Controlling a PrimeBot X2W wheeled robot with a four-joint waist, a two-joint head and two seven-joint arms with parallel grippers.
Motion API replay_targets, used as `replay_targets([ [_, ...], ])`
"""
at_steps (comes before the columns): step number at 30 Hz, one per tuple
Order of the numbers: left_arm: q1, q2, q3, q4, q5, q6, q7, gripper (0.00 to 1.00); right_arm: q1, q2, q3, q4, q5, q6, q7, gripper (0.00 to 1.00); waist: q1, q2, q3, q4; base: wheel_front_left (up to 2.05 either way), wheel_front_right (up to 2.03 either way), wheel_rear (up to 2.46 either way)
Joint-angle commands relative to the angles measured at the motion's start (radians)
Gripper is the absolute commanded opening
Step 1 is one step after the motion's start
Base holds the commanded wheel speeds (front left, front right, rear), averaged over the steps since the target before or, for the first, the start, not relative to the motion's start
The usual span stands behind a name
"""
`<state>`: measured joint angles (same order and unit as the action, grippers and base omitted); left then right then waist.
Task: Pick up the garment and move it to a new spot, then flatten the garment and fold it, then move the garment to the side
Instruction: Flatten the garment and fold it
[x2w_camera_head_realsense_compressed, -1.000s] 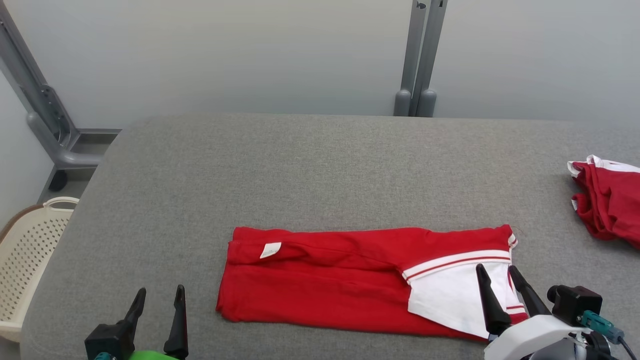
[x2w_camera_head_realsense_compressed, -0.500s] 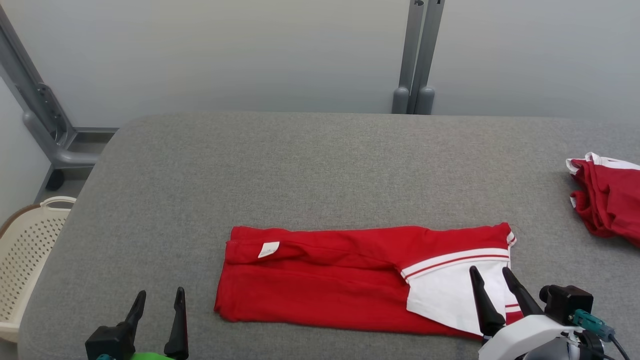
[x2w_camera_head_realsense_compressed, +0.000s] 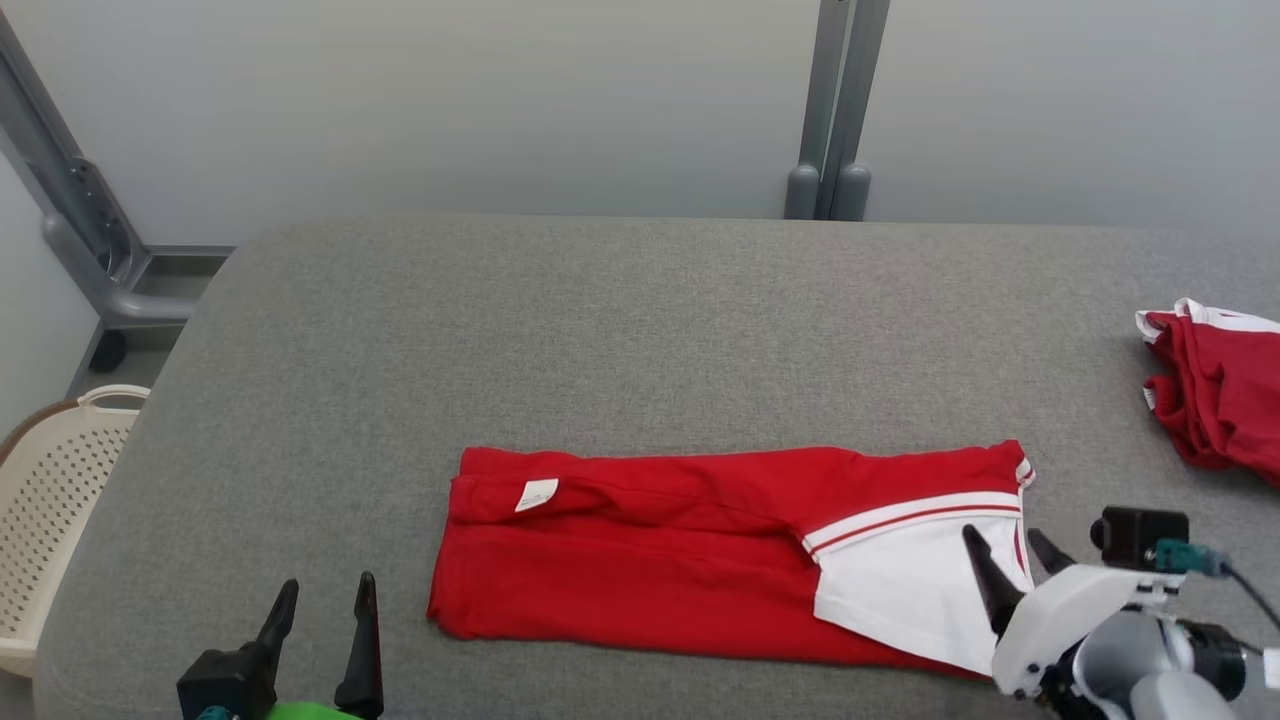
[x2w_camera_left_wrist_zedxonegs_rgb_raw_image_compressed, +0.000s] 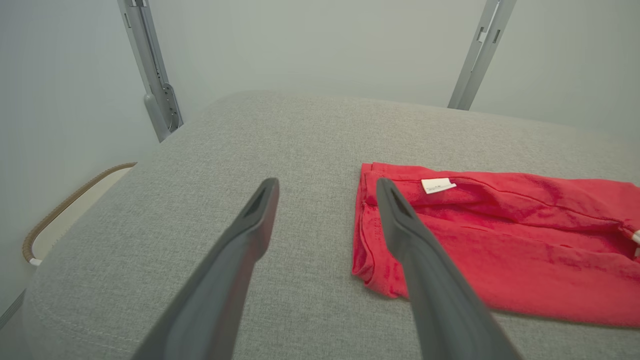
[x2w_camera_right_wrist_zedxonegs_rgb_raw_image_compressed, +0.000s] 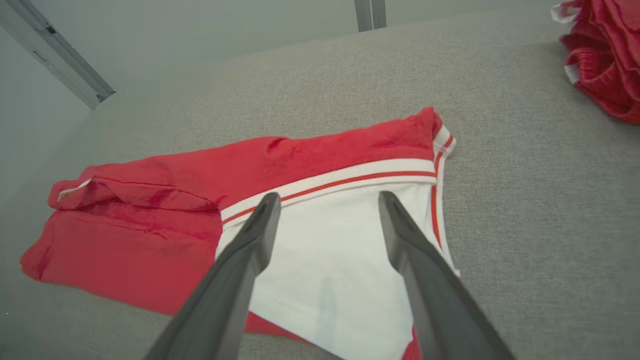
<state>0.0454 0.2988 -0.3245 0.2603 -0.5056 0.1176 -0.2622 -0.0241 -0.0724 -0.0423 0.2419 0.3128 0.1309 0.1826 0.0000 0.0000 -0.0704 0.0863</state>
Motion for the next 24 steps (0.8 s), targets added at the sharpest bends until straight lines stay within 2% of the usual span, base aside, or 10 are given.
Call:
replay_targets([
  [1,-0.014,0.001,-0.002,-0.004,-0.003,0.001,0.001,1.00,-0.024,-0.007,-0.016,-0.010,-0.011,0.000,0.043,1.00,0.0000,0.0000,0.003,0.000,0.00,0.00,0.00],
  [4,-0.020,0.001,-0.005,-0.007,-0.008,-0.003,0.003,1.00,-0.072,-0.027,-0.082,-0.038,-0.090,0.000,0.206,1.00,0.0000,0.0000,0.013,0.001,0.00,0.00,0.00],
  [8,-0.033,-0.003,-0.013,-0.008,-0.005,-0.007,0.006,1.00,-0.126,-0.011,-0.203,-0.021,-0.215,0.000,0.400,1.00,0.0000,0.0000,0.030,0.008,0.00,0.00,0.00],
  [12,-0.050,-0.007,-0.025,-0.005,0.001,-0.013,0.007,1.00,-0.173,0.004,-0.273,0.011,-0.281,0.000,0.509,1.00,0.0000,0.0000,0.046,0.025,0.00,0.00,0.00],
  [19,-0.079,-0.010,-0.038,0.002,0.008,-0.019,0.008,1.00,-0.209,0.016,-0.294,0.063,-0.308,0.000,0.562,1.00,0.0000,0.0000,0.082,0.049,0.00,0.00,0.00],
  [24,-0.102,-0.013,-0.047,0.008,0.008,-0.027,0.012,1.00,-0.248,0.018,-0.307,0.101,-0.322,0.000,0.549,1.00,0.0000,0.0000,0.119,0.063,0.00,0.00,0.00],
])
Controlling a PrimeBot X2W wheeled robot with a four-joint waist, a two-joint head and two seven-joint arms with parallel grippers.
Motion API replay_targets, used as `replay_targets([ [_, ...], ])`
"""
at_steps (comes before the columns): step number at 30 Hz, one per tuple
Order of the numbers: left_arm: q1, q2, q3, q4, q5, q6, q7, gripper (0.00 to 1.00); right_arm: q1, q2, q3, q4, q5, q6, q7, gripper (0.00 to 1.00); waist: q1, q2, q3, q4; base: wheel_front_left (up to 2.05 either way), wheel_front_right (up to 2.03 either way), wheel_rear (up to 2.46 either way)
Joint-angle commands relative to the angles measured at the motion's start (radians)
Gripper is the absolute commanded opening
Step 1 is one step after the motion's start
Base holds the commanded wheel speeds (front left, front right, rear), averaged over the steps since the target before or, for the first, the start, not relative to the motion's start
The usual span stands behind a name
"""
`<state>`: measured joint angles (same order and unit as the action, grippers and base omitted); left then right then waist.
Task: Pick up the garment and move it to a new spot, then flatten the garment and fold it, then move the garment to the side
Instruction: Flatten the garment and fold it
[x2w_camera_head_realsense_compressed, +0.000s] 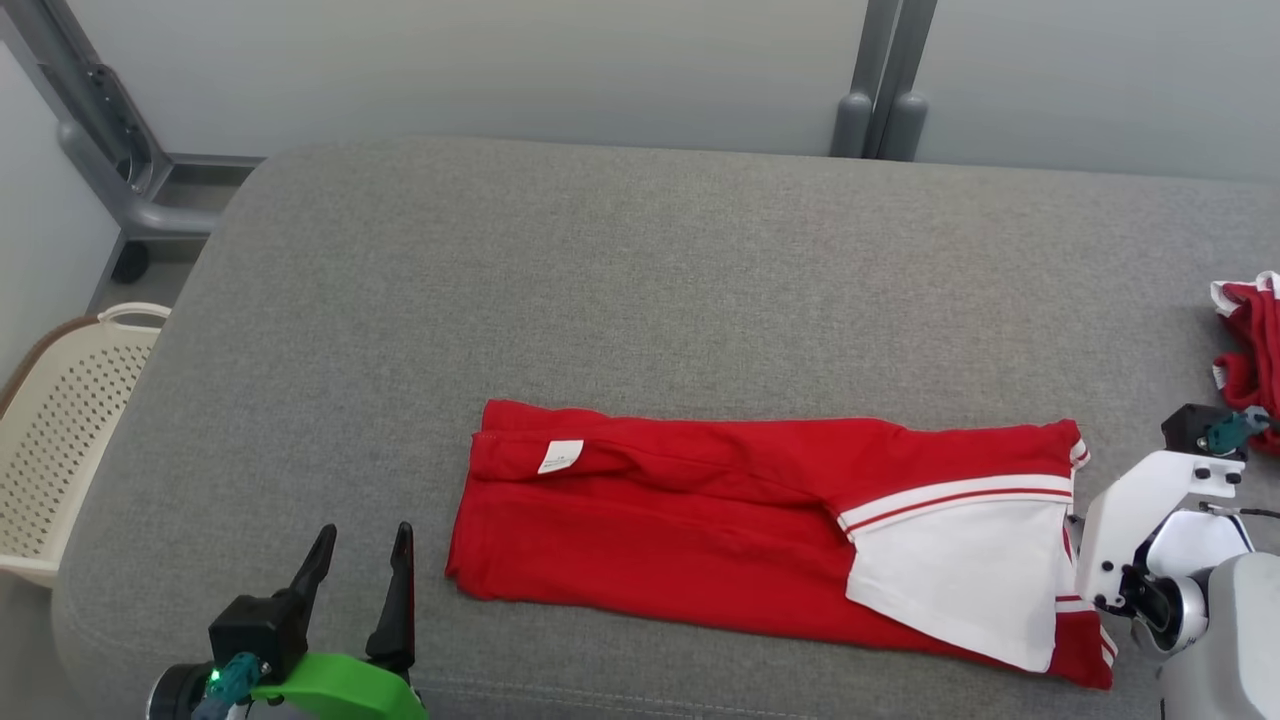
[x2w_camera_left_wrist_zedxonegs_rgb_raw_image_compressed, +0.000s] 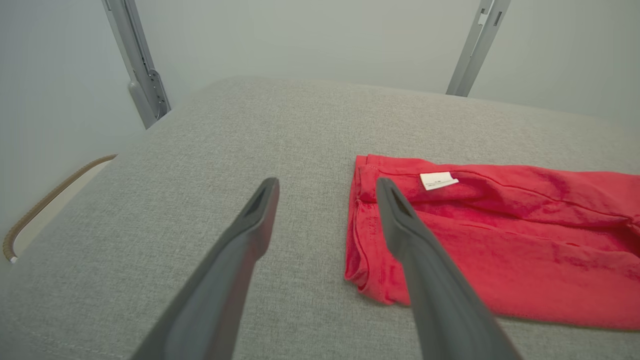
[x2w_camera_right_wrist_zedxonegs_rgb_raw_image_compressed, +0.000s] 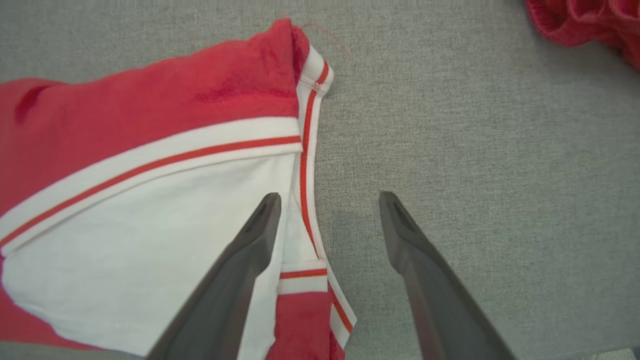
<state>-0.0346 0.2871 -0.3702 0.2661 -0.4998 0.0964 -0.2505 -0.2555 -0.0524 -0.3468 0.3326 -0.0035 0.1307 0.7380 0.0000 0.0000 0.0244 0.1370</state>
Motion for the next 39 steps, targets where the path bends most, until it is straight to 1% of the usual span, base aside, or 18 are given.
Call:
replay_targets([
  [1,-0.028,-0.001,-0.003,0.002,0.003,-0.006,-0.001,1.00,-0.024,-0.002,-0.005,0.016,-0.010,0.000,-0.009,1.00,0.0000,0.0000,0.033,0.015,0.00,0.00,0.00],
  [9,-0.058,-0.001,-0.014,0.006,0.010,-0.012,0.004,1.00,-0.058,-0.001,-0.016,0.078,-0.025,0.000,0.005,1.00,0.0000,0.0000,0.067,0.029,0.00,0.00,0.00],
  [14,-0.070,-0.001,-0.017,0.013,0.008,-0.014,0.002,1.00,-0.061,0.001,-0.014,0.119,-0.001,0.000,0.019,1.00,0.0000,0.0000,0.077,0.031,0.00,0.00,0.00],
  [15,-0.071,-0.001,-0.017,0.015,0.008,-0.013,0.002,1.00,-0.063,0.002,-0.010,0.127,0.006,0.000,0.022,0.98,0.0000,0.0000,0.078,0.031,0.00,0.00,0.00],
  [16,-0.072,0.000,-0.017,0.017,0.007,-0.013,0.002,1.00,-0.065,0.003,-0.008,0.134,0.015,0.000,0.021,0.59,0.0000,0.0000,0.079,0.030,0.00,0.00,0.00],
  [17,-0.075,0.000,-0.017,0.018,0.006,-0.014,0.001,1.00,-0.067,0.004,-0.003,0.140,0.026,0.000,0.020,0.36,0.0000,0.0000,0.080,0.030,0.00,0.00,0.00],
  [19,-0.079,0.001,-0.017,0.021,0.003,-0.015,0.000,1.00,-0.070,0.004,0.007,0.150,0.036,0.000,0.019,0.16,0.0000,0.0000,0.080,0.029,0.00,0.00,0.00],
  [20,-0.080,0.001,-0.017,0.023,0.003,-0.016,-0.001,1.00,-0.070,0.004,0.009,0.154,0.037,0.000,0.017,0.00,0.0000,0.0000,0.080,0.028,0.00,0.00,0.00],
  [29,-0.079,0.001,-0.022,0.031,0.000,-0.016,-0.005,1.00,-0.100,-0.002,-0.023,0.132,-0.002,-0.001,-0.025,0.00,0.0000,0.0000,0.069,0.024,0.00,0.00,0.00],
  [34,-0.071,0.000,-0.023,0.038,-0.005,-0.016,-0.005,1.00,-0.086,-0.016,-0.080,0.079,-0.024,-0.001,-0.017,0.00,0.0000,0.0000,0.054,0.022,0.00,0.00,0.00],
  [39,-0.059,-0.001,-0.023,0.040,-0.009,-0.011,-0.006,1.00,-0.057,-0.035,-0.147,-0.007,-0.052,-0.001,0.018,0.00,0.0000,0.0000,0.039,0.017,0.00,0.00,0.00],
])
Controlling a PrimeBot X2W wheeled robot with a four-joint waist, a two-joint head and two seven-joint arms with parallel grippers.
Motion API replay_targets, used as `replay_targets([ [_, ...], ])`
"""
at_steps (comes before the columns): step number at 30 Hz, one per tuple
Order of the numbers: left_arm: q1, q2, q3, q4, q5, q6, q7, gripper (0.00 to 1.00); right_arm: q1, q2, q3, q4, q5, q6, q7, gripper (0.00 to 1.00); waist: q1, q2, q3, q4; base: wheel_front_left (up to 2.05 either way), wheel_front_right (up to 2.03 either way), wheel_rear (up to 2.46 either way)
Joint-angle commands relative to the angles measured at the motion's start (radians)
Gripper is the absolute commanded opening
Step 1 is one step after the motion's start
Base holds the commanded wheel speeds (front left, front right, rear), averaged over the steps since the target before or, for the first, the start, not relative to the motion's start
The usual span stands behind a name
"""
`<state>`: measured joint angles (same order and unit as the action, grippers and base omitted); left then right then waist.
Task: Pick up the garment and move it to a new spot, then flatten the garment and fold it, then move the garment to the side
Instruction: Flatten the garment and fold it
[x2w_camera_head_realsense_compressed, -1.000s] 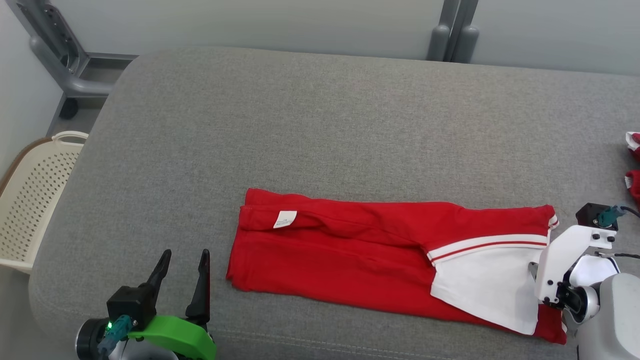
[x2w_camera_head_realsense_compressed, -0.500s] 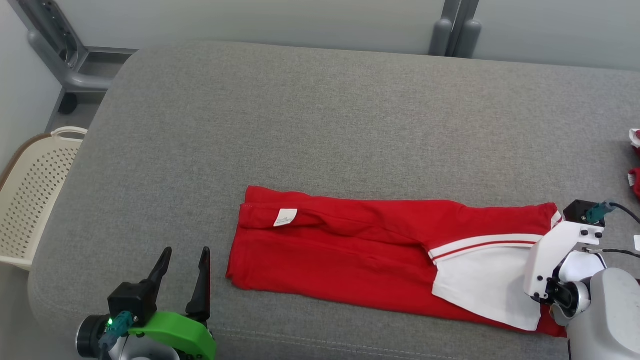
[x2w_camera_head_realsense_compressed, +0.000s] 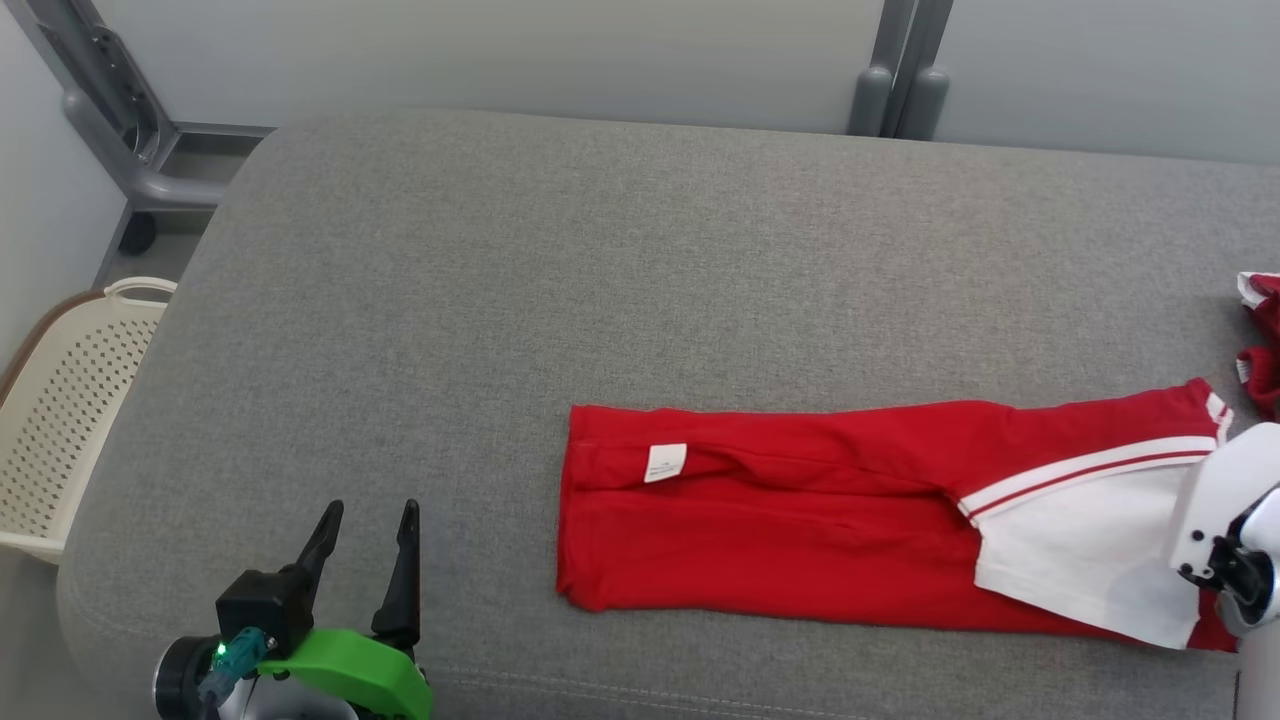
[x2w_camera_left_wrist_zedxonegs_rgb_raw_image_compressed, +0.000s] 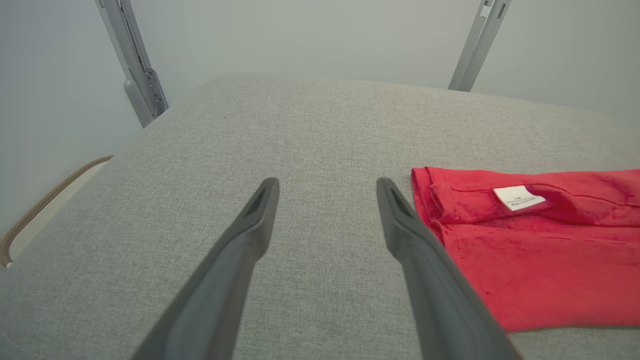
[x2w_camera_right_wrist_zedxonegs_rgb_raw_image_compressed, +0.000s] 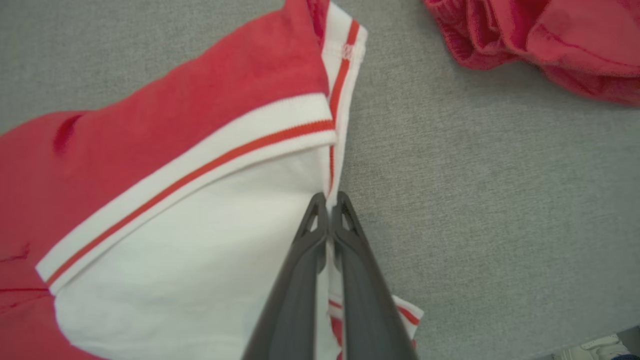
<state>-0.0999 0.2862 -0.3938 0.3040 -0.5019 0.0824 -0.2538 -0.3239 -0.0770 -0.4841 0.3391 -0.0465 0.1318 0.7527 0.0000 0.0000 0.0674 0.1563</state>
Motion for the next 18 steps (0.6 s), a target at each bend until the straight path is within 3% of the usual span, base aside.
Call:
replay_targets([
  [1,0.006,-0.003,0.000,0.000,-0.006,0.005,-0.003,1.00,0.017,-0.011,-0.021,-0.033,-0.012,-0.002,0.013,0.00,0.0000,0.0000,-0.006,-0.004,0.00,0.00,0.00],
  [11,0.011,-0.002,-0.006,0.005,-0.013,0.001,-0.004,1.00,0.072,-0.042,-0.076,-0.186,-0.073,-0.002,0.104,0.00,0.0000,0.0000,-0.020,-0.014,0.00,0.00,0.00],
  [18,0.020,0.000,-0.014,0.009,-0.017,0.003,-0.002,1.00,0.108,-0.011,0.006,-0.243,-0.023,-0.002,0.156,0.00,0.0000,0.0000,-0.040,-0.019,0.00,0.00,0.00],
])
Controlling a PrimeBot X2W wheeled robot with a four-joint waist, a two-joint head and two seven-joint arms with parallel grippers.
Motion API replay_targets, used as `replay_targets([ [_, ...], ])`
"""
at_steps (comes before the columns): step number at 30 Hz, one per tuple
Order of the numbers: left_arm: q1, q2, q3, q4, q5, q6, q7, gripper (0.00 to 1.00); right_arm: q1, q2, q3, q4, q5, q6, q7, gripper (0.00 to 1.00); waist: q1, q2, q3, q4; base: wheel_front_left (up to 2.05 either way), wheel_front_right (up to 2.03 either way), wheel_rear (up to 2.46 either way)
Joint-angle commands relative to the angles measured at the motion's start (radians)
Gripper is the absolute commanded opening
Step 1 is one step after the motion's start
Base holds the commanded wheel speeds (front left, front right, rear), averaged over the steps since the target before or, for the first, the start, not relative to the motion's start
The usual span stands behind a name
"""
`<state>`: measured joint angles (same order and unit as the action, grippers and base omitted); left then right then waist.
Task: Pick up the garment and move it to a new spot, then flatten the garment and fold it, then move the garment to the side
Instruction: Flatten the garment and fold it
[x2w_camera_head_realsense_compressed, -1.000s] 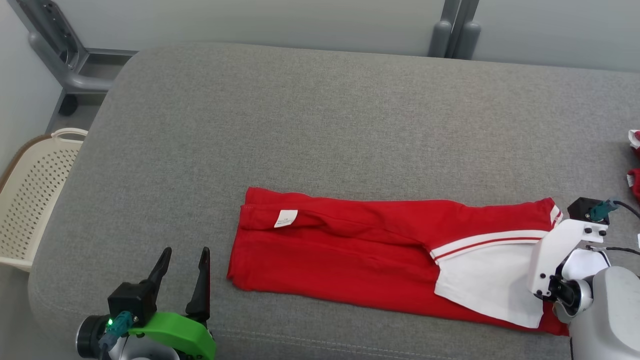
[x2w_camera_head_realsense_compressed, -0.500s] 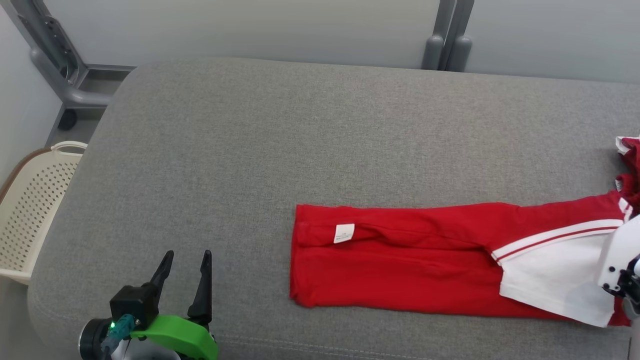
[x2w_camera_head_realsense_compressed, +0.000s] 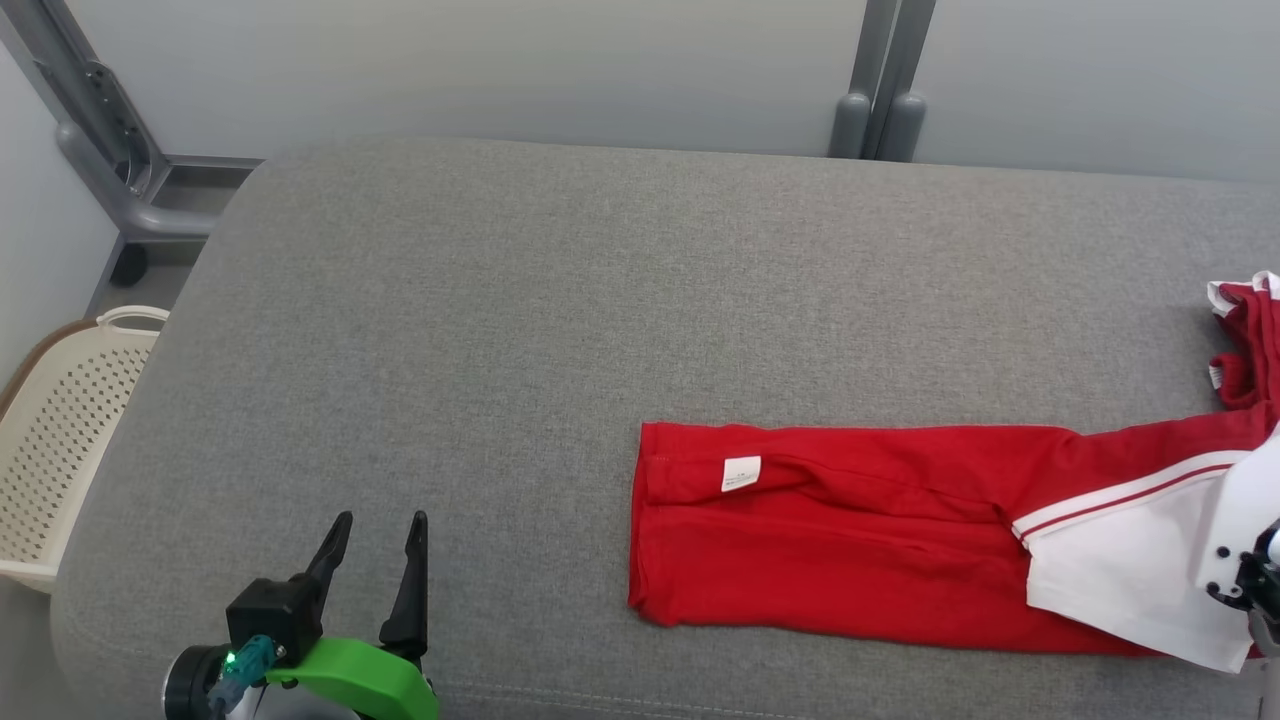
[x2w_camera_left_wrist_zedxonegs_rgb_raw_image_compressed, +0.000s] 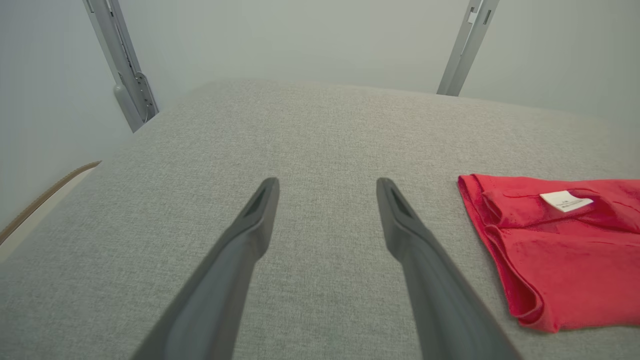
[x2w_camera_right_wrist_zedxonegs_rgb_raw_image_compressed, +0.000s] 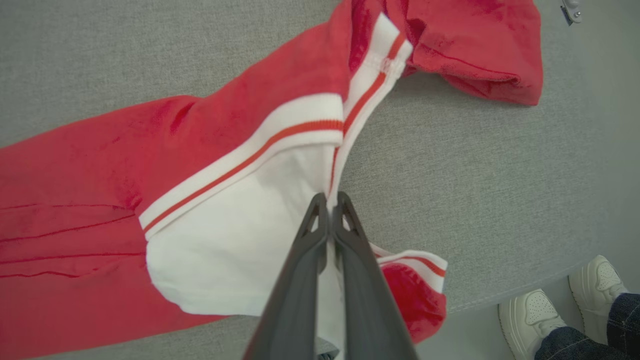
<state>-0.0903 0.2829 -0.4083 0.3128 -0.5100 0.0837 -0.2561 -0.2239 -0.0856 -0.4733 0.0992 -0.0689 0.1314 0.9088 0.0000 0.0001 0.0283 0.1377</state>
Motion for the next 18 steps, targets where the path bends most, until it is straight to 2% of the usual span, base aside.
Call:
replay_targets([
  [1,0.011,0.003,-0.001,0.000,-0.009,0.002,0.001,1.00,0.011,0.001,0.014,-0.008,0.010,-0.002,0.006,0.00,0.0000,-0.0001,-0.003,0.000,0.00,0.00,0.00],
  [11,0.017,0.007,-0.010,0.003,-0.014,0.007,0.005,1.00,0.017,0.016,0.296,0.001,0.110,-0.001,0.038,0.00,0.0000,-0.0001,-0.021,0.000,0.00,0.00,0.00],
  [18,0.009,0.007,-0.020,0.010,-0.017,-0.003,0.005,1.00,-0.042,0.027,0.472,0.081,0.179,-0.001,0.022,0.00,0.0000,-0.0001,-0.027,0.008,0.00,0.00,0.00],
])
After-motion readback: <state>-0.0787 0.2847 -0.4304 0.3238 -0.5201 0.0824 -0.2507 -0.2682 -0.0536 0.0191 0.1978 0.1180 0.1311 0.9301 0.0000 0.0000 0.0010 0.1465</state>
